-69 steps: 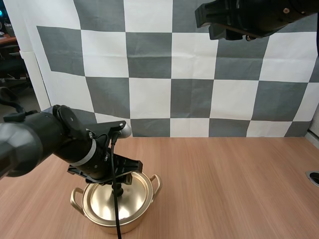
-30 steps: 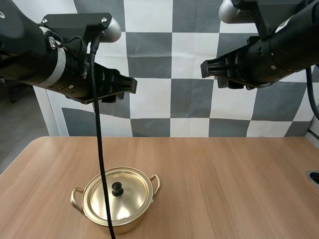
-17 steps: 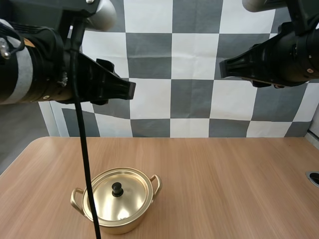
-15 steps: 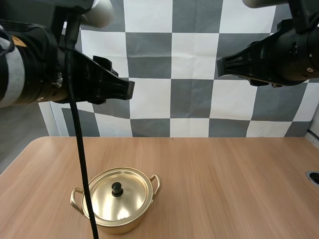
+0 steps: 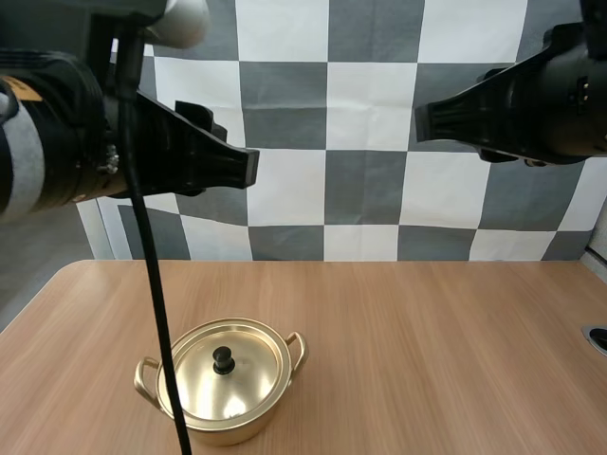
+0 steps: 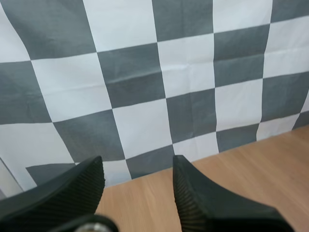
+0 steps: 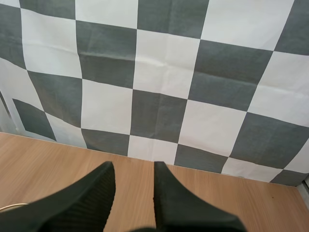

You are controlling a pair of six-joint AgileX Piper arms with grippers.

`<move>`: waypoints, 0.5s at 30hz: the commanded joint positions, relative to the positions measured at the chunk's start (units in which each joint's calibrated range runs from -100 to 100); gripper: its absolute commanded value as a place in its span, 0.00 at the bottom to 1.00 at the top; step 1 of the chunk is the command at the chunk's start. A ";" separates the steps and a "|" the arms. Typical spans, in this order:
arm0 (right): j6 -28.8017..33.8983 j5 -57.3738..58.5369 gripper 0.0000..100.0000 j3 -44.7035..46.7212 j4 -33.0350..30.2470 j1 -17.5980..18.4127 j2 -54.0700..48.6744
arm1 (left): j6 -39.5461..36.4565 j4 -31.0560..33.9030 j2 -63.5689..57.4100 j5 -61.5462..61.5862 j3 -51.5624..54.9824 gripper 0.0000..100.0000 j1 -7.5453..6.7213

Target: Open the pot, put the car inside, and close it

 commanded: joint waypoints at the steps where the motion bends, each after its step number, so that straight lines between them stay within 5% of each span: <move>1: -0.03 0.07 0.46 0.41 0.04 -0.06 -1.51 | 0.03 -1.66 -5.01 -19.38 8.18 0.73 -0.01; 6: -0.03 -0.10 0.46 6.33 0.04 -0.06 -4.38 | 0.03 -2.95 -9.84 -43.94 18.36 0.73 -0.01; 15: -0.03 -0.12 0.46 31.18 0.40 -0.06 -9.26 | 0.15 1.74 -16.24 -76.88 32.99 0.73 -0.01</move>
